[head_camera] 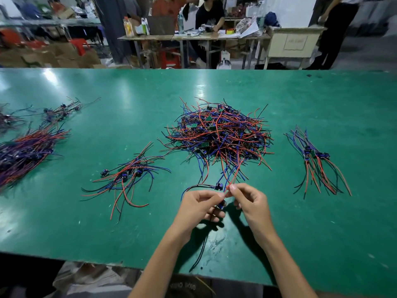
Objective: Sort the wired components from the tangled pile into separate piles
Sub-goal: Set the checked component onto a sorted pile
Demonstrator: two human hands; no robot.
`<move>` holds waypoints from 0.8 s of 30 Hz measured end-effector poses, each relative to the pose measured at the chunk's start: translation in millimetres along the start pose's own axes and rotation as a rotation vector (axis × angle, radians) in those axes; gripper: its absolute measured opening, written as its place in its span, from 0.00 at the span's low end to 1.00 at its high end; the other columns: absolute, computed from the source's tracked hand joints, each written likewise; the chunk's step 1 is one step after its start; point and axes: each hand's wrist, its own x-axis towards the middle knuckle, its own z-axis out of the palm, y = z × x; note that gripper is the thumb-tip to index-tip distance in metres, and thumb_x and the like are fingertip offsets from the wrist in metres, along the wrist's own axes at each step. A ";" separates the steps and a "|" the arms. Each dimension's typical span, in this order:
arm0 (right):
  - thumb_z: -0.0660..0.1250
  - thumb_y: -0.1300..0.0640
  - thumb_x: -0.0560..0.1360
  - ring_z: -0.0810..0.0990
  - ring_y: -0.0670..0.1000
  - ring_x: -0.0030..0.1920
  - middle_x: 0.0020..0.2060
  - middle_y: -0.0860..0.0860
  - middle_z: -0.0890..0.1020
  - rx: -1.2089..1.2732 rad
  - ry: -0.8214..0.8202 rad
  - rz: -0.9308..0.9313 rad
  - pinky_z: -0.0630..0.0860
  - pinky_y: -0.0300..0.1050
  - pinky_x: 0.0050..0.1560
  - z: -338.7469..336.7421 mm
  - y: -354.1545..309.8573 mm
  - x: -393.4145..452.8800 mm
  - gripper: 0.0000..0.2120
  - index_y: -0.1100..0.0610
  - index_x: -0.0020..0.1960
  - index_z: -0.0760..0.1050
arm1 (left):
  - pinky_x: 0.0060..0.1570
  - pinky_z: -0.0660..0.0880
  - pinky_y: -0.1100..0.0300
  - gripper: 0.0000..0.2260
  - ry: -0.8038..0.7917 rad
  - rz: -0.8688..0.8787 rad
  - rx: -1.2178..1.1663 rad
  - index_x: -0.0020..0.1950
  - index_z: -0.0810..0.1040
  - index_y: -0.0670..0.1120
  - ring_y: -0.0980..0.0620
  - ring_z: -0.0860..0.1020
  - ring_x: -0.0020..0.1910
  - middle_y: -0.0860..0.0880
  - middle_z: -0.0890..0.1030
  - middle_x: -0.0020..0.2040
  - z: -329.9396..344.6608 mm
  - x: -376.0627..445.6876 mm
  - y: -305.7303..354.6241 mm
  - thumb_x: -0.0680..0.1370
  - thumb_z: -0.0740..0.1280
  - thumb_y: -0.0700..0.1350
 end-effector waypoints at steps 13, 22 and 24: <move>0.73 0.58 0.75 0.79 0.43 0.35 0.35 0.49 0.85 -0.017 -0.051 -0.006 0.75 0.35 0.40 -3.1 5.2 -3.3 0.06 0.61 0.47 0.85 | 0.37 0.81 0.59 0.07 0.136 0.060 0.005 0.46 0.83 0.36 0.46 0.82 0.34 0.43 0.84 0.38 3.3 -1.7 -5.1 0.79 0.71 0.41; 0.75 0.53 0.70 0.83 0.47 0.36 0.36 0.53 0.86 0.013 -0.030 -0.019 0.79 0.39 0.40 -1.5 1.2 -7.4 0.11 0.62 0.43 0.83 | 0.39 0.83 0.55 0.03 0.099 0.105 0.149 0.45 0.82 0.40 0.45 0.84 0.34 0.45 0.85 0.39 2.6 -3.7 3.2 0.76 0.74 0.38; 0.74 0.54 0.71 0.84 0.49 0.36 0.36 0.55 0.86 0.051 -0.008 -0.013 0.80 0.39 0.40 -1.6 -0.1 -7.7 0.11 0.62 0.43 0.82 | 0.38 0.83 0.55 0.04 0.113 0.070 0.052 0.47 0.79 0.39 0.43 0.84 0.34 0.43 0.85 0.39 3.5 -4.0 5.7 0.77 0.73 0.37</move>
